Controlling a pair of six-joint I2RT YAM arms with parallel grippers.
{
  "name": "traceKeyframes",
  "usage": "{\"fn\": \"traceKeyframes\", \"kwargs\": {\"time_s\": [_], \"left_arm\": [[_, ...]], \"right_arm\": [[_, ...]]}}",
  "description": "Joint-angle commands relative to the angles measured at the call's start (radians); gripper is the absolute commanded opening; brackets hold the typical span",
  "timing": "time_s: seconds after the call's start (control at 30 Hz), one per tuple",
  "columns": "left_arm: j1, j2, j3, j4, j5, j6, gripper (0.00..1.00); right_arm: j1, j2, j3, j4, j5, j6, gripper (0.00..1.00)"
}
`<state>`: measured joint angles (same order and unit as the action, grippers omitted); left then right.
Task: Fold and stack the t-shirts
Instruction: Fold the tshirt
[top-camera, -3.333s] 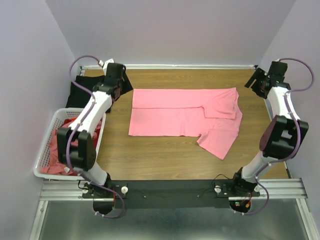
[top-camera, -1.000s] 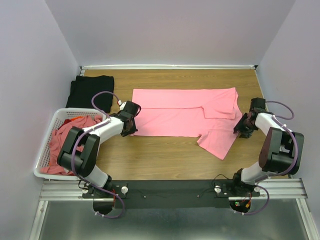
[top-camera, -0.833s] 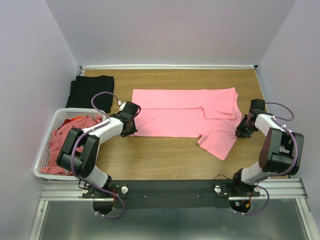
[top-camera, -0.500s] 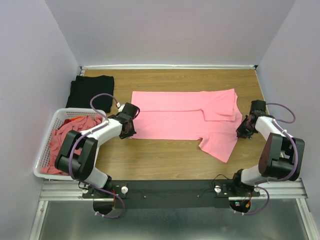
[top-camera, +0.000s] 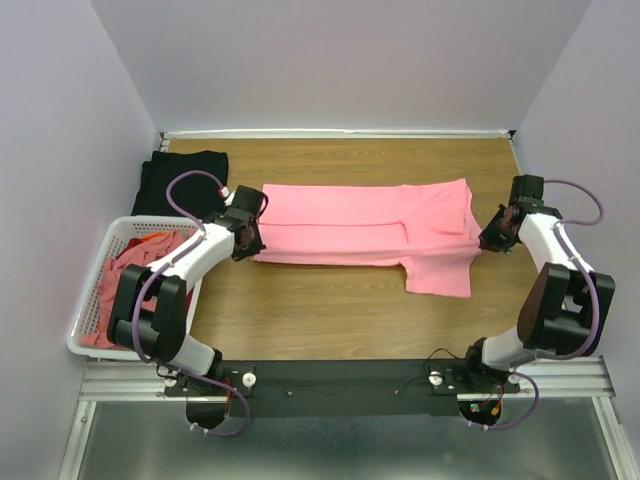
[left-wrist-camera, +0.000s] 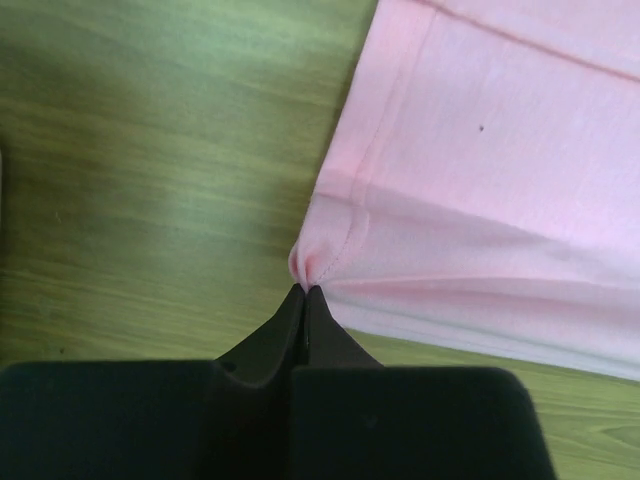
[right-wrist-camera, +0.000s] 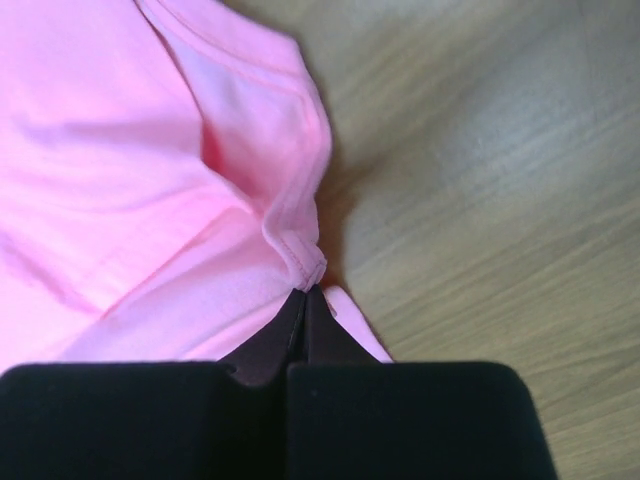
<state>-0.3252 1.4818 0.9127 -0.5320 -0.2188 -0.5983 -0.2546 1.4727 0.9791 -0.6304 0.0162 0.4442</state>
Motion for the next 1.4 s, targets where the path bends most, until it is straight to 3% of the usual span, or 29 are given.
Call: {"fn": "traceKeyframes", "kwargs": {"time_s": [0.0, 0.4, 0.93, 1.37], "left_arm": [[0.026, 0.054, 0.072, -0.02, 0.022, 0.04, 0.0], [0.063, 0.209, 0.229, -0.022, 0.001, 0.072, 0.0], [0.063, 0.285, 0.29, 0.009, -0.039, 0.068, 0.0], [0.064, 0.342, 0.302, 0.046, -0.054, 0.06, 0.0]], "right_arm": [[0.003, 0.083, 0.088, -0.026, -0.012, -0.012, 0.01], [0.003, 0.238, 0.251, -0.038, -0.05, -0.024, 0.01], [0.005, 0.327, 0.297, -0.029, 0.037, -0.015, 0.01], [0.005, 0.357, 0.317, -0.008, 0.018, -0.002, 0.01]]}}
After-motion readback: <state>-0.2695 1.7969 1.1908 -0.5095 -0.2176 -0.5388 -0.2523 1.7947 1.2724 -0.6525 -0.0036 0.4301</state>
